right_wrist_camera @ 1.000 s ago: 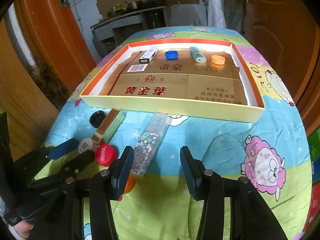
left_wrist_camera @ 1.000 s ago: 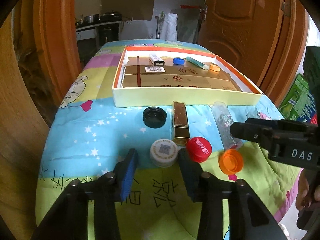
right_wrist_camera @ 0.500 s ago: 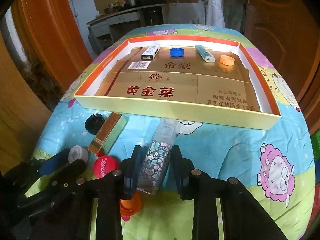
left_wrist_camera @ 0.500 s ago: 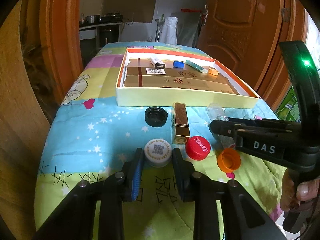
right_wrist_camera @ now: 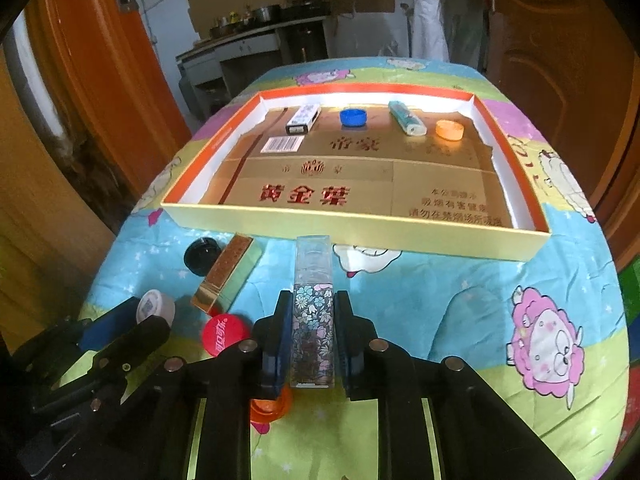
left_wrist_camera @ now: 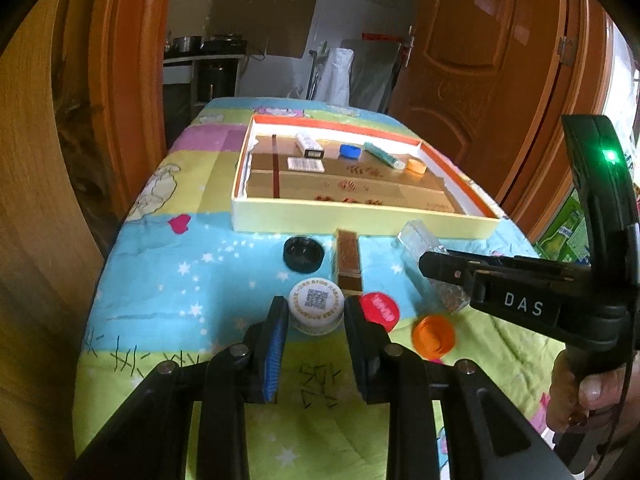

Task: Organize rigid objects
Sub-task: 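Grasp the white QR-code cap with the left gripper while the right grasps the glittery tube, then carry the white cap and glittery tube into the tray box and open both grippers, then withdraw both tools from the tray box toward the gold block and orange cap, then grasp the gold block with the left gripper while the right grasps the orange cap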

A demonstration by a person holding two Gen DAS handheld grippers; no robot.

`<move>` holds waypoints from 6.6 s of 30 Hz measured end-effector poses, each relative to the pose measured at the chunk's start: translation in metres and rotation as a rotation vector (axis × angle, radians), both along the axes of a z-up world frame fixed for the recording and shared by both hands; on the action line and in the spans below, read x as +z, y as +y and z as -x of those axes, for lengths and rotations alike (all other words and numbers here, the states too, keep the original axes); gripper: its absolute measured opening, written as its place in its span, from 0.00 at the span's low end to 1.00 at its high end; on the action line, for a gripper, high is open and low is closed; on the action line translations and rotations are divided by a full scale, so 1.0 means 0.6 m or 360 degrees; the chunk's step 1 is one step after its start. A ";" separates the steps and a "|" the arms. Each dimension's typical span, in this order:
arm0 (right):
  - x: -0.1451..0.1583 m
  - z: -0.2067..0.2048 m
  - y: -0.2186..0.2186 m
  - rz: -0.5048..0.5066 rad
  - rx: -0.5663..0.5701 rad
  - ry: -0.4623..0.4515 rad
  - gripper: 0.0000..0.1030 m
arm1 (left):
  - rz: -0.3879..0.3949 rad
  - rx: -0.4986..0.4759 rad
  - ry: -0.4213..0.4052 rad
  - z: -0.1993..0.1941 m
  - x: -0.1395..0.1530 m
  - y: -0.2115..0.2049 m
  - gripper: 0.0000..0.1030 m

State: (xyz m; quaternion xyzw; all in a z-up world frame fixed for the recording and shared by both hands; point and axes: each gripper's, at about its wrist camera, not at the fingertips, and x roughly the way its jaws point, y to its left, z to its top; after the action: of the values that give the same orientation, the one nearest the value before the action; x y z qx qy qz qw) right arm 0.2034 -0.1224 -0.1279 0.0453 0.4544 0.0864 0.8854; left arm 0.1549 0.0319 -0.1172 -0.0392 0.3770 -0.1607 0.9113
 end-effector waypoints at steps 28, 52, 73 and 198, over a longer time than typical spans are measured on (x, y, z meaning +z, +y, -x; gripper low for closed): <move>0.111 -0.062 -0.136 -0.0061 -0.0196 -0.0255 0.20 | 0.0060 -0.0072 -0.0178 -0.135 0.127 -0.116 0.29; 0.037 -0.167 -0.184 -0.0075 -0.0207 -0.0151 0.20 | 0.0060 -0.0022 0.0014 -0.267 0.052 -0.194 0.28; -0.009 -0.198 -0.185 -0.0052 -0.0186 -0.0061 0.20 | -0.0020 -0.0004 0.0179 -0.316 -0.010 -0.211 0.29; -0.031 0.095 -0.012 -0.0016 0.0309 -0.0117 0.29 | 0.0058 0.0048 0.0239 -0.083 -0.031 -0.056 0.18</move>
State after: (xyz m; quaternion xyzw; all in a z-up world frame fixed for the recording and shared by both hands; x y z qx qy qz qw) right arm 0.1463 -0.1296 -0.1465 0.0025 0.4234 0.1758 0.8888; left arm 0.2050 -0.0017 -0.1356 -0.0733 0.4408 -0.1505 0.8818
